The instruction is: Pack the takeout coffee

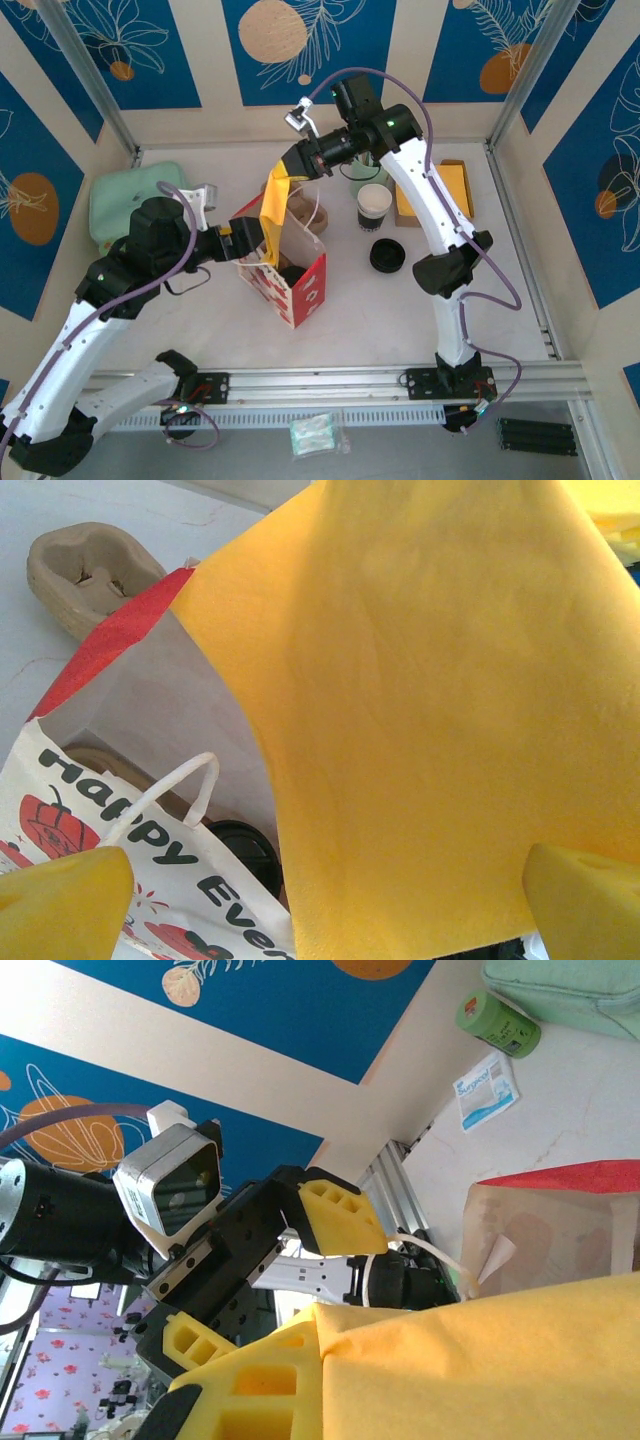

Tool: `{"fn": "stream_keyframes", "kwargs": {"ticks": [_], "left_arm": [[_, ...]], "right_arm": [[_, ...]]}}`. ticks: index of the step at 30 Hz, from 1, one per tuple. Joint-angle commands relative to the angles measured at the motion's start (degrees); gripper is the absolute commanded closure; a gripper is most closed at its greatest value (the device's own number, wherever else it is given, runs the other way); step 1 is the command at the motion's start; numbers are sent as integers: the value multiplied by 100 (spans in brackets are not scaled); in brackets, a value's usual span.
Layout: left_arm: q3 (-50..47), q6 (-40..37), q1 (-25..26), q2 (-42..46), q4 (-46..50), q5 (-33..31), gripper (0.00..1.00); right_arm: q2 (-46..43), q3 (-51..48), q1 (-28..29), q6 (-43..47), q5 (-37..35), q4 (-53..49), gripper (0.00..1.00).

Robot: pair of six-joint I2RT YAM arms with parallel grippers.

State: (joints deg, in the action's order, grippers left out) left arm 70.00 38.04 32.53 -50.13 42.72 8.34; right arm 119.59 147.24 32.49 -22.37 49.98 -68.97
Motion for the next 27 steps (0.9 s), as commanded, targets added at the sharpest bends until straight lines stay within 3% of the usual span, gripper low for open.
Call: {"fn": "stream_keyframes", "kwargs": {"ticks": [1,8,21,27], "left_arm": [[162,-250,40,-23,333,-297,1],[352,-518,37,-95,789,-834,1],[489,-689,58,-629,518,93,1],[439,-786,78,-633,535,203,1]], "right_arm": [[56,248,-22,283,-92,-402,100],[31,268,-14,357,-192,-484,100],[73,279,38,310,-242,-468,100],[69,295,76,469,-491,-698,100]]}}
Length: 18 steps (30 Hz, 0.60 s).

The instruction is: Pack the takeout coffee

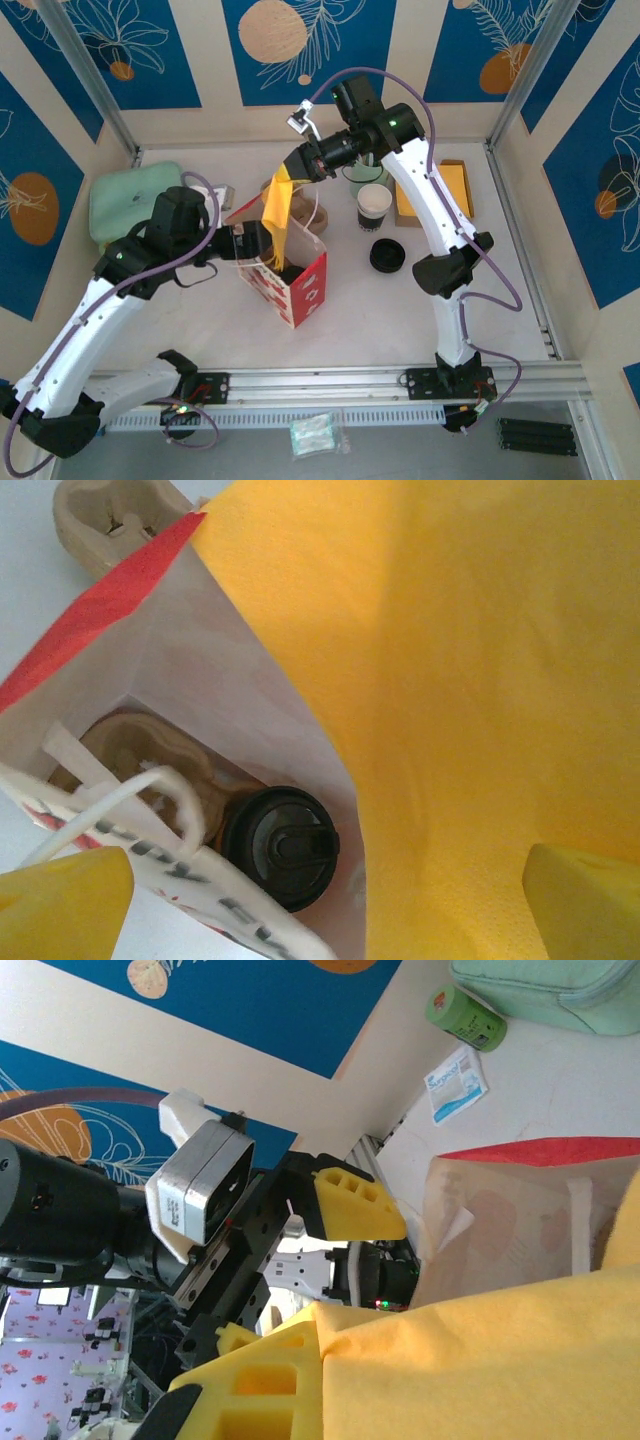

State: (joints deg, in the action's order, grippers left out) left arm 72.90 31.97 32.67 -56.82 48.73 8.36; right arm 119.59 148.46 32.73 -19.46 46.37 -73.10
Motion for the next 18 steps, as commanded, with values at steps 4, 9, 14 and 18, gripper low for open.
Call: {"fn": "stream_keyframes", "kwargs": {"ticks": [4,9,14,18], "left_arm": [[139,-208,63,84,-13,59,1],[111,-139,60,247,37,-322,0],[10,1,65,490,83,-766,0],[-22,65,62,614,109,-977,0]], "right_arm": [[38,170,75,301,-295,-455,100],[38,166,231,505,-566,-690,100],[3,163,467,719,-910,-965,100],[-54,123,687,846,-1104,-1104,100]]}}
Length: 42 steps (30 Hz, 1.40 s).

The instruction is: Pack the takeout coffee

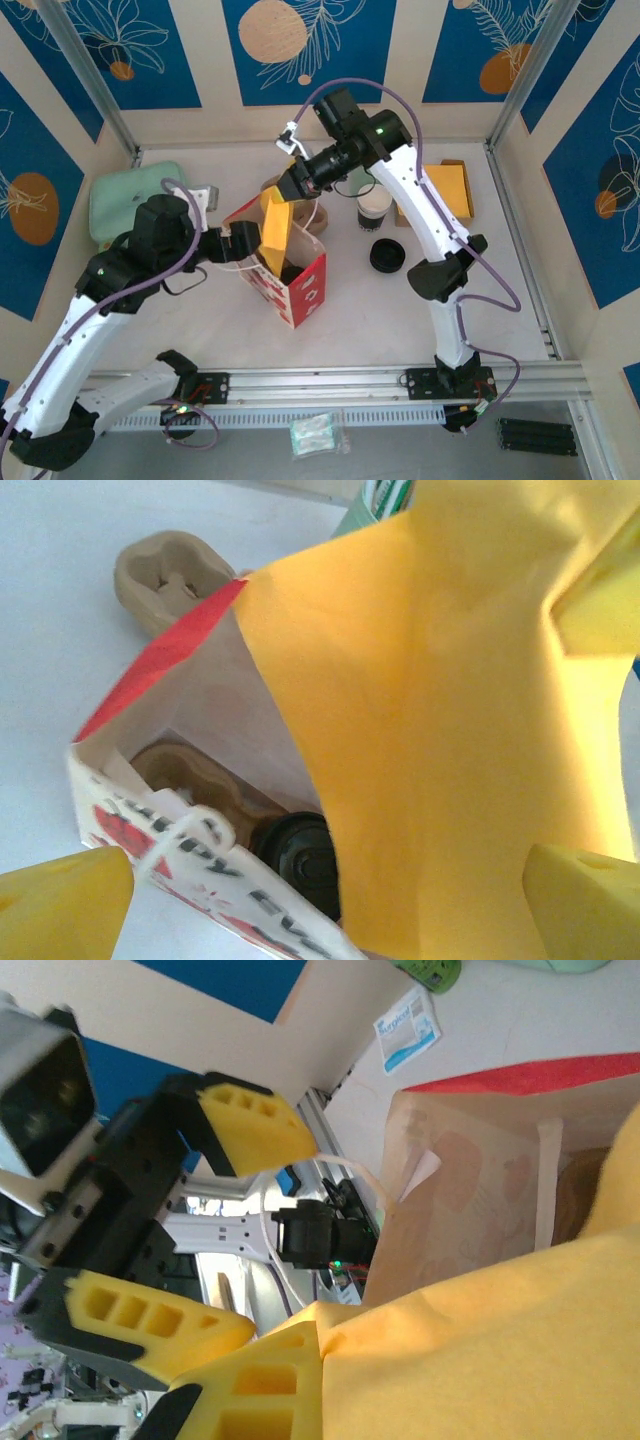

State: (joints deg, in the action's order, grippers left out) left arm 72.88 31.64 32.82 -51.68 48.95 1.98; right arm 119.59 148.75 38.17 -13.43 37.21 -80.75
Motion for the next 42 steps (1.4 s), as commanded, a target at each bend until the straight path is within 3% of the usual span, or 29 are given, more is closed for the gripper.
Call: {"fn": "stream_keyframes", "kwargs": {"ticks": [1,19,29,36,42], "left_arm": [[-20,108,49,122,97,-388,1],[-37,152,49,220,79,-533,1],[-2,158,48,213,44,-506,1],[58,141,45,167,51,-497,1],[108,116,47,128,45,-481,1]], "right_arm": [[-67,86,181,266,-210,-355,100],[-302,-103,577,473,-376,-466,99],[-437,-224,476,359,-1429,-485,61],[-440,-107,549,359,-1826,-583,50],[-428,33,771,402,-2616,-931,48]]}}
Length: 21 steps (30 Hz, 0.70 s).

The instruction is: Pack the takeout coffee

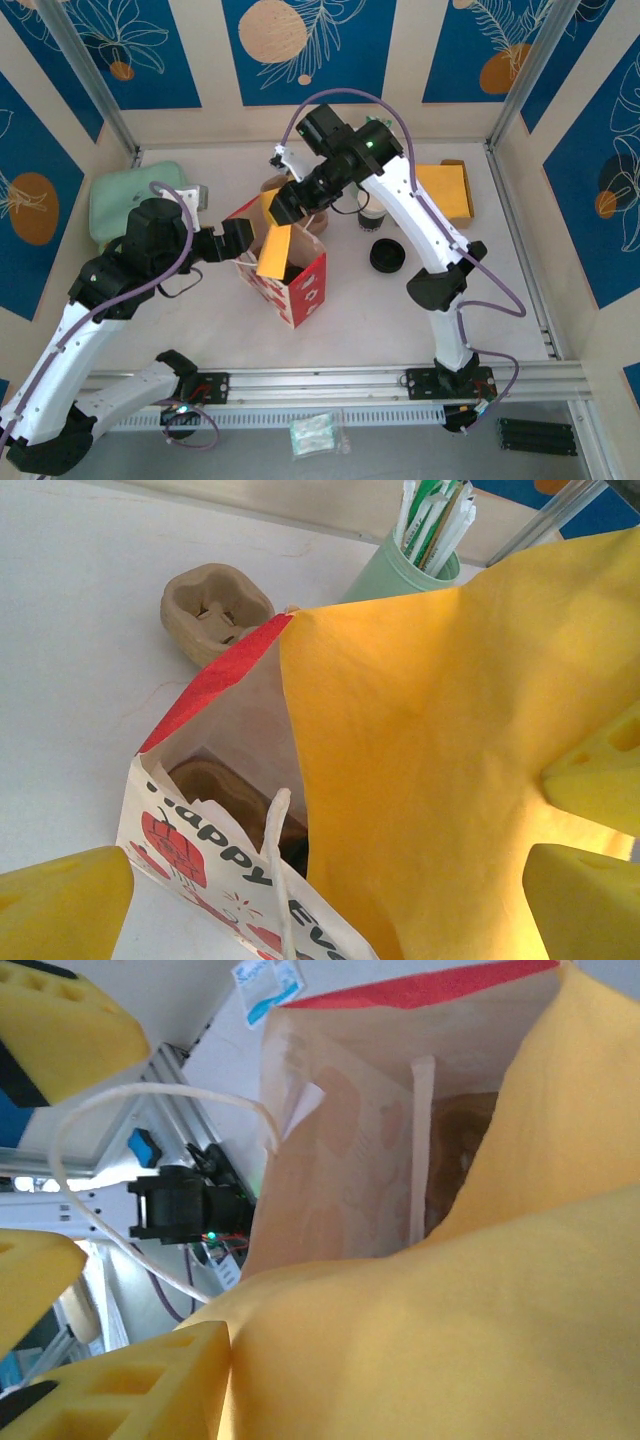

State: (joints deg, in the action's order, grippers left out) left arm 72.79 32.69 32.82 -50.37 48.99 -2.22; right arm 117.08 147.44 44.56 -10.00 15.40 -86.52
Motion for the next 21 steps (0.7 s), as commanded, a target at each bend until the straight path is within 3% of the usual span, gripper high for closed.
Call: {"fn": "stream_keyframes", "kwargs": {"ticks": [1,7,13,21], "left_arm": [[114,4,48,-8,33,-59,1],[117,8,47,-43,-12,-16,1],[119,18,45,-39,-30,1,1],[77,16,40,1,-61,-7,0]], "right_arm": [[-170,160,211,89,-653,-433,51],[-181,170,482,95,-1505,-558,86],[-268,345,543,-22,-2134,-350,89],[-706,-666,772,-164,-2583,539,89]]}}
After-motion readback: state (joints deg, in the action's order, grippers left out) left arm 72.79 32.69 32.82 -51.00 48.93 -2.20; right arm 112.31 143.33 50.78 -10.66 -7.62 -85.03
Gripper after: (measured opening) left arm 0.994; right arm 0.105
